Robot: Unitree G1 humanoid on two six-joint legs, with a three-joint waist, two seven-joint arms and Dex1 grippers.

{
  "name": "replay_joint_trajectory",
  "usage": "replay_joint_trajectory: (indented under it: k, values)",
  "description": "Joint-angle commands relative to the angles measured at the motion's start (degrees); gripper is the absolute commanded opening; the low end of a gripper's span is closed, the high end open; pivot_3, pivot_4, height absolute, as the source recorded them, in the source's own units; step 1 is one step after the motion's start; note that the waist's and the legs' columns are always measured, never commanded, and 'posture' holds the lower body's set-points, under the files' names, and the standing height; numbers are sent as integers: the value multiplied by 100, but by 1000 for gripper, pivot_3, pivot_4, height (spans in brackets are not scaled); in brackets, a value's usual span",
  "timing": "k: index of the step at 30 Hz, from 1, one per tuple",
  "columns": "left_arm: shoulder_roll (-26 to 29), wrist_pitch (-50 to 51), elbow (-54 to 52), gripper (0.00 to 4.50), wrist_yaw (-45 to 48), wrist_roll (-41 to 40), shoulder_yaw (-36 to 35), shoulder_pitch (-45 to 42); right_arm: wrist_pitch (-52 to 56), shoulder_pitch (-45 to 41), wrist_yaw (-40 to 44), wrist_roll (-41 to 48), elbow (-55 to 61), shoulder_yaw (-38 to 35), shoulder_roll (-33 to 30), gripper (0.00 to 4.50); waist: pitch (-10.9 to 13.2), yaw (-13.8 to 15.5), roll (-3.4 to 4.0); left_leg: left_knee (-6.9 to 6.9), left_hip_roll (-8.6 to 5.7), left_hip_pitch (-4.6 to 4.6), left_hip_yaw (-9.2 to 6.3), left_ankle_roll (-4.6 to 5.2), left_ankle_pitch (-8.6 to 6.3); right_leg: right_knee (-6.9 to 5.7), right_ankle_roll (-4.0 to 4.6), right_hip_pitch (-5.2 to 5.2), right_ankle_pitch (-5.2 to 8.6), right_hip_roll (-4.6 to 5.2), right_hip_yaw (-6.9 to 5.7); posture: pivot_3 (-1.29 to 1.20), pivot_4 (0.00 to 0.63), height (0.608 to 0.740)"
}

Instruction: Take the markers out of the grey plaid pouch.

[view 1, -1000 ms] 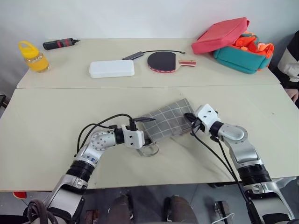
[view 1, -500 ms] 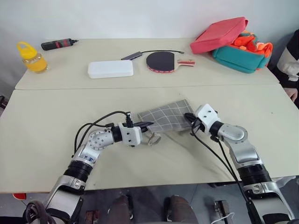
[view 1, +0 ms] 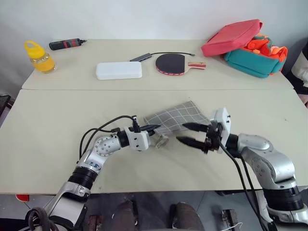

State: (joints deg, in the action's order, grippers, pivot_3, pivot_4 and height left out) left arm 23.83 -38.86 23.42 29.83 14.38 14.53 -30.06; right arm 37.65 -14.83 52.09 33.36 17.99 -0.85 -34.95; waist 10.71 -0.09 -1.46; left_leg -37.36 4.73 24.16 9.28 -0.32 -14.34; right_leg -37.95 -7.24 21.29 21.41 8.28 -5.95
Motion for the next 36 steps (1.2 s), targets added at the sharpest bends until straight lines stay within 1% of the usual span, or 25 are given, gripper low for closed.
replay_joint_trajectory:
  k: [1,4,10,13,16,18,20,24,25,29,30,32,36]
  values:
    - [58,40,156,0,-106,116,7,12,-41,131,-158,-132,157,68,-44,4385,0,-1,0,-2,0,0,0,1,1,-1,0,-1,0,0,0,0,150,740]
    - [53,108,95,0,-80,-50,-62,36,-22,228,-397,-207,12,166,164,4385,0,-2,0,-2,0,0,0,4,3,-2,0,0,0,0,-1,0,150,740]
    - [72,123,52,0,-60,-65,-29,21,83,246,-1020,-129,-36,414,1128,4385,0,-4,0,1,0,1,2,-1,6,-10,0,6,0,-1,0,0,150,740]
    - [71,117,18,0,-36,-53,-3,5,56,145,-1143,-230,-59,640,1423,4385,0,-5,0,0,0,2,3,0,6,-8,0,6,0,-1,0,0,150,740]
    - [70,113,10,0,-21,-54,3,3,-9,64,-1277,-282,-198,710,1679,4385,0,-7,0,2,0,2,2,-1,6,-10,0,7,0,-1,0,0,150,740]
    - [66,123,-6,0,-16,-50,6,9,-95,47,-1290,-303,-272,730,1782,3985,0,-7,0,2,0,2,3,-1,6,-9,0,8,0,-1,0,0,150,740]
    - [53,153,-57,0,-16,-56,8,30,-102,62,-1184,-321,-266,810,1744,3417,0,-7,0,3,0,3,3,0,6,-8,0,8,0,-1,0,0,150,740]
    - [51,191,-131,0,-16,-48,15,76,-176,73,-1190,-383,-277,807,1717,2053,0,-6,0,4,0,3,3,0,6,-8,0,9,0,-1,0,0,150,740]
    - [52,201,-136,0,-19,-51,10,84,-171,71,-1175,-369,-273,782,1702,1639,0,-7,0,4,-1,3,3,0,6,-8,0,9,0,-1,0,0,150,740]
    - [75,185,-80,0,-48,-26,-4,84,-182,43,-1112,-345,-303,697,1638,219,0,-6,0,5,-1,3,3,0,5,-8,0,9,0,-1,0,0,150,740]
    - [83,177,-60,0,-60,-11,-6,80,-172,36,-1116,-308,-311,649,1645,42,0,-6,0,5,0,3,3,0,5,-8,0,9,0,-1,0,0,150,740]
    - [82,183,-50,0,-81,-3,-14,81,-134,30,-1144,-216,-319,537,1667,42,0,-5,0,4,0,3,3,1,5,-7,0,9,0,-1,0,0,150,740]
    - [151,164,-61,0,-69,-15,-47,101,-207,67,-914,-318,-343,402,1258,42,0,-6,0,4,0,3,4,1,5,-7,0,9,0,-1,0,0,150,740]
